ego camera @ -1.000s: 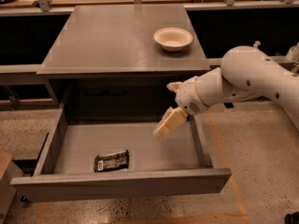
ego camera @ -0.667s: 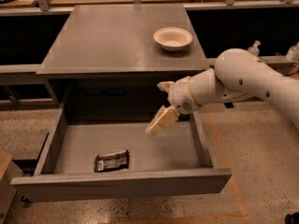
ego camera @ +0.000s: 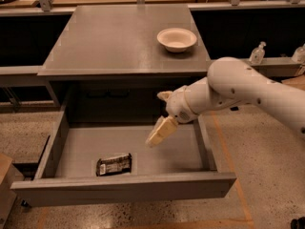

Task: Pick rxbar chocolate from top drawer and place on counter

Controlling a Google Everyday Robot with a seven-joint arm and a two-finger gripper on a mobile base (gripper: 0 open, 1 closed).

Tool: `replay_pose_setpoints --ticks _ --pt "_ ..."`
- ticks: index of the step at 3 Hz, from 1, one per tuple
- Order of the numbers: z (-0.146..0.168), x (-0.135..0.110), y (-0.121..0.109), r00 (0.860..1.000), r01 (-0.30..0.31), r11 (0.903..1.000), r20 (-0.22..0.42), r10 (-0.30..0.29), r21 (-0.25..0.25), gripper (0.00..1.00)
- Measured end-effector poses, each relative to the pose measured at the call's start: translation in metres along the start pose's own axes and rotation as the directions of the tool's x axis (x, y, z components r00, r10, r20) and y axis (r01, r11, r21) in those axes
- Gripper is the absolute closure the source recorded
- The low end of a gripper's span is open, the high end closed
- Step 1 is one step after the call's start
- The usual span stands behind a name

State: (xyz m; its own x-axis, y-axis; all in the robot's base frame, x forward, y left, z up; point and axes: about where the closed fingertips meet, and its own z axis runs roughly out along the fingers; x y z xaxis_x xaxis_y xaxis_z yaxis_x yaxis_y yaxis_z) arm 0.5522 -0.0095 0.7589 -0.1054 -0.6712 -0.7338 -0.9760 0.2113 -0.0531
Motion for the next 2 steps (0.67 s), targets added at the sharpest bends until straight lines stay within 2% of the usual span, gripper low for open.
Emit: replay_pose_setpoints --ticks 2 --pt "0.080 0.010 0.001 0.996 0.089 0.9953 -0.020 -0.090 -0.036 0.00"
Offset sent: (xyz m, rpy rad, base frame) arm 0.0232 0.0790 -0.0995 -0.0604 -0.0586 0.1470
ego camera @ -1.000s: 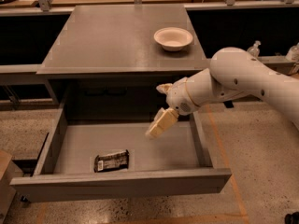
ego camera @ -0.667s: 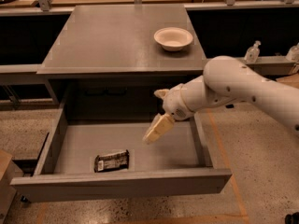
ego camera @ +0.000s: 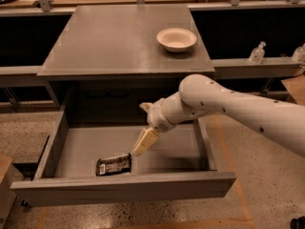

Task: Pick rxbar chocolate from top drawer and place on counter

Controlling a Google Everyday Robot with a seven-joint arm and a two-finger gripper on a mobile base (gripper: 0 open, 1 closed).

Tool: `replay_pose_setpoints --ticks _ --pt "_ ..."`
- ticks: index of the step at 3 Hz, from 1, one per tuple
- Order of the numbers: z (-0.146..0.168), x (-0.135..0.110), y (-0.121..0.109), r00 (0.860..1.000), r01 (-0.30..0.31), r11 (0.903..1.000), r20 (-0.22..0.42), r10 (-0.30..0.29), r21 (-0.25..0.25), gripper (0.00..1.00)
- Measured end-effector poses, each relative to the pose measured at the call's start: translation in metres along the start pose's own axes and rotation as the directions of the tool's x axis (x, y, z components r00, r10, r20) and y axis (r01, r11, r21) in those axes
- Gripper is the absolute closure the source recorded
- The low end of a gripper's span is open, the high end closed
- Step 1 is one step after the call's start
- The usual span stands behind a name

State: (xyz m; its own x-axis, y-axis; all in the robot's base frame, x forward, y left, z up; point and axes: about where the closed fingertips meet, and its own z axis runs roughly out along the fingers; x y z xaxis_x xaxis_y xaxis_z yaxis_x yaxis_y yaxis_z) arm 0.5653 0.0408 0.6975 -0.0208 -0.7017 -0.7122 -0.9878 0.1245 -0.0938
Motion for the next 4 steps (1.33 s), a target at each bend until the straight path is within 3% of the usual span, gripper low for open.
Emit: replay_pose_setpoints --ticks 2,4 --pt "0.012 0.004 0.004 1.000 0.008 0.9997 -0.026 -0.008 -0.023 0.00" --pt "0.080 0.002 0.029 0.998 0.055 0.9950 0.005 -0.055 -0.083 0.00"
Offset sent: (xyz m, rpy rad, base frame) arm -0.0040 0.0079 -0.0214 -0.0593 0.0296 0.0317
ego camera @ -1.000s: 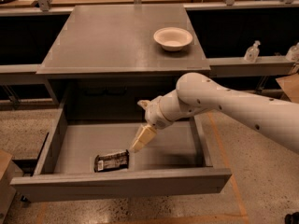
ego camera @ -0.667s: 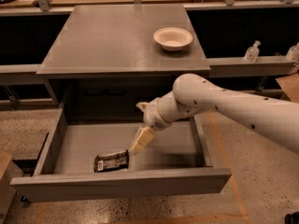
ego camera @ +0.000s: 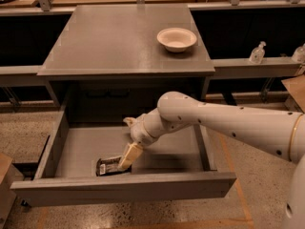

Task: Pick rxbar chocolate from top drawer and place on counter

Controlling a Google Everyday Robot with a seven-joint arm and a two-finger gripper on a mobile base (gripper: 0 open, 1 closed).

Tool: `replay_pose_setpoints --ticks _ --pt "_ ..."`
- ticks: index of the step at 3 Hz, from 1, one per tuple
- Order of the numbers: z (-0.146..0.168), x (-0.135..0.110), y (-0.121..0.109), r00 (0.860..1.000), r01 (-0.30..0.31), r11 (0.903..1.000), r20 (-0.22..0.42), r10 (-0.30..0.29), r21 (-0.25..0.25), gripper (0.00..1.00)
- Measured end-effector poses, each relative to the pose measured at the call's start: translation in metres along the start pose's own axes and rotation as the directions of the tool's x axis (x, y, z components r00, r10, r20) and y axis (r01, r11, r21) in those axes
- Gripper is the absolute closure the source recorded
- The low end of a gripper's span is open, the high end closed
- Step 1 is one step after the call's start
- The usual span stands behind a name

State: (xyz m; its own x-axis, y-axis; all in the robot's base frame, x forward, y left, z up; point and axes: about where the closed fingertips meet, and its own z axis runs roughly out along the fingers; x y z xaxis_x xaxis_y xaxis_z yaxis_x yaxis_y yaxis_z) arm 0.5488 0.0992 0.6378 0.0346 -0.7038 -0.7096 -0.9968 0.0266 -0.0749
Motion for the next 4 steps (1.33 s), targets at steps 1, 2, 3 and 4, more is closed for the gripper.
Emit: replay_pose_setpoints --ticks 1,2,3,4 --pt "0.031 -0.008 0.015 0.999 0.011 0.9995 0.031 -0.010 -0.029 0.00" --pt "0.049 -0.005 0.026 0.999 -0.006 0.9999 0.035 0.007 -0.013 0.00" --pt "0.060 0.005 0.034 0.999 -0.033 0.9992 0.011 0.033 0.021 0.17" --pt "0.059 0.009 0.034 0.999 -0.050 0.9974 -0.001 0.050 0.052 0.41"
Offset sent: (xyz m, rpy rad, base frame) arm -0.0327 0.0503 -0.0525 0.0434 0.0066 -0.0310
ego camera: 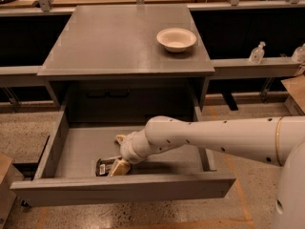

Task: Pick rxbar chocolate from top drawer and place on counter

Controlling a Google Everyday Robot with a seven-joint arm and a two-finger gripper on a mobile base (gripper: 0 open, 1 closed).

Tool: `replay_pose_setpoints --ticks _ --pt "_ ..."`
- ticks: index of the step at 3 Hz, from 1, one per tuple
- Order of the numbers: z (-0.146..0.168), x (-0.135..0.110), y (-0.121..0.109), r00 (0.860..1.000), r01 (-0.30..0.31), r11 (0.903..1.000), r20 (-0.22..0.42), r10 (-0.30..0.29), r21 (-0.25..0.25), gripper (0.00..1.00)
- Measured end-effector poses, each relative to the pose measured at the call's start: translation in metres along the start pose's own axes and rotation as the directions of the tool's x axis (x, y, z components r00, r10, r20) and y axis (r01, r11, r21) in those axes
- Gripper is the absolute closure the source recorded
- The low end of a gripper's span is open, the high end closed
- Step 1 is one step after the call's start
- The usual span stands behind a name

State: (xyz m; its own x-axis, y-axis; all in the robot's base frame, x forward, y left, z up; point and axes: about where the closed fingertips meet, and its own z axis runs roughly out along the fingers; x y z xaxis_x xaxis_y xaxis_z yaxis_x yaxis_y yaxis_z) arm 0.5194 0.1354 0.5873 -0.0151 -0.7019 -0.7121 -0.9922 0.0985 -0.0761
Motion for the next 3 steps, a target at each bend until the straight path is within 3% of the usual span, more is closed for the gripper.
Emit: replay_pose_setpoints --ticks 1,2,3 --pt "-0.0028 -0.0029 -0.0003 1.000 0.000 1.0000 0.000 0.000 0.000 0.64" --pt "-0.0083 -0.0085 -0.0010 1.000 0.000 1.0000 0.000 0.000 0.001 0.96" --pt "-0.0100 -0.0102 -0.0012 1.000 0.000 1.0000 0.000 0.000 0.001 1.00"
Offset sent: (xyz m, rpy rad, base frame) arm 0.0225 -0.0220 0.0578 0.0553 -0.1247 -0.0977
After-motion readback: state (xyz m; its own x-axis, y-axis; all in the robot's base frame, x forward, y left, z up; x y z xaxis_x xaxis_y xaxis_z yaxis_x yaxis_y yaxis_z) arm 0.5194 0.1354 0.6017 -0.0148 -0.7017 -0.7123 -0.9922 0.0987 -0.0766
